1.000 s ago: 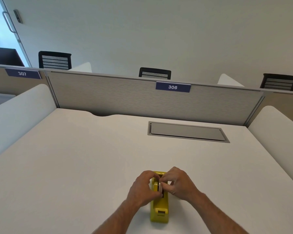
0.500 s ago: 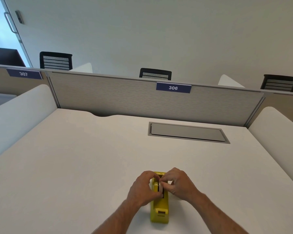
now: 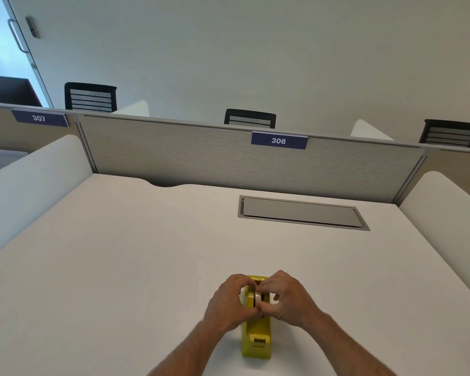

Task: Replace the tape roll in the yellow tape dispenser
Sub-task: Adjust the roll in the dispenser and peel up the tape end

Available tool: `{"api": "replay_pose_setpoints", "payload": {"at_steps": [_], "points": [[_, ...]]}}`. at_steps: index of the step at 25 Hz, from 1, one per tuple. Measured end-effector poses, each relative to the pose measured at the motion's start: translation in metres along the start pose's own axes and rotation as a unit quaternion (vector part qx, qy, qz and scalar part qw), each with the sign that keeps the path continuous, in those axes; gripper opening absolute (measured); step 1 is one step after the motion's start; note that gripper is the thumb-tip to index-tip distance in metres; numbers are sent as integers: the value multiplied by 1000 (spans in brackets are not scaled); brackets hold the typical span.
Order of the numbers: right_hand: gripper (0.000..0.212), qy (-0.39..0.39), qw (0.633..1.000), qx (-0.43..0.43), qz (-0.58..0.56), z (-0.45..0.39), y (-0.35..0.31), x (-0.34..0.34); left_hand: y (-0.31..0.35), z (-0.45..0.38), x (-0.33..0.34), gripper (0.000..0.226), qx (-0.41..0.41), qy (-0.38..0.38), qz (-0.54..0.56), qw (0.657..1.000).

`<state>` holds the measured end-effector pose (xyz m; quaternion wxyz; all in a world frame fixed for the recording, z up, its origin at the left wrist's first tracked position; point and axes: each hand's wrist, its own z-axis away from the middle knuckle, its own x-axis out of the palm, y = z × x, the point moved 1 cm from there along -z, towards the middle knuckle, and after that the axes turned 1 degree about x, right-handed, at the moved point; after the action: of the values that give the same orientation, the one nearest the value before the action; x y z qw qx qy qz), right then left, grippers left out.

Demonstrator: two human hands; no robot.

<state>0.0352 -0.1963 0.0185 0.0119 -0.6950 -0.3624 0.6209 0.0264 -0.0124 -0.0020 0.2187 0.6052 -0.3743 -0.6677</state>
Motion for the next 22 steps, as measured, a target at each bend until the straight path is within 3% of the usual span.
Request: {"api": "replay_pose_setpoints", "payload": {"at_steps": [3,8,16,22], "points": [[10,5,1000,-4,-6,-3,-1,-1,1,0,0,55,-7,-6,1,1000],[18,-3,1000,4,-16,0,-2,-3,2,0,0,54,-7,-2,1,1000],[10,7,998,26,-48,-4,-2,-3,2,1,0,56,-21,-13,-12,1000],[22,-7,996,59,-65,-2,1,-4,-2,1,1,58,-3,-12,-15,1000]]}}
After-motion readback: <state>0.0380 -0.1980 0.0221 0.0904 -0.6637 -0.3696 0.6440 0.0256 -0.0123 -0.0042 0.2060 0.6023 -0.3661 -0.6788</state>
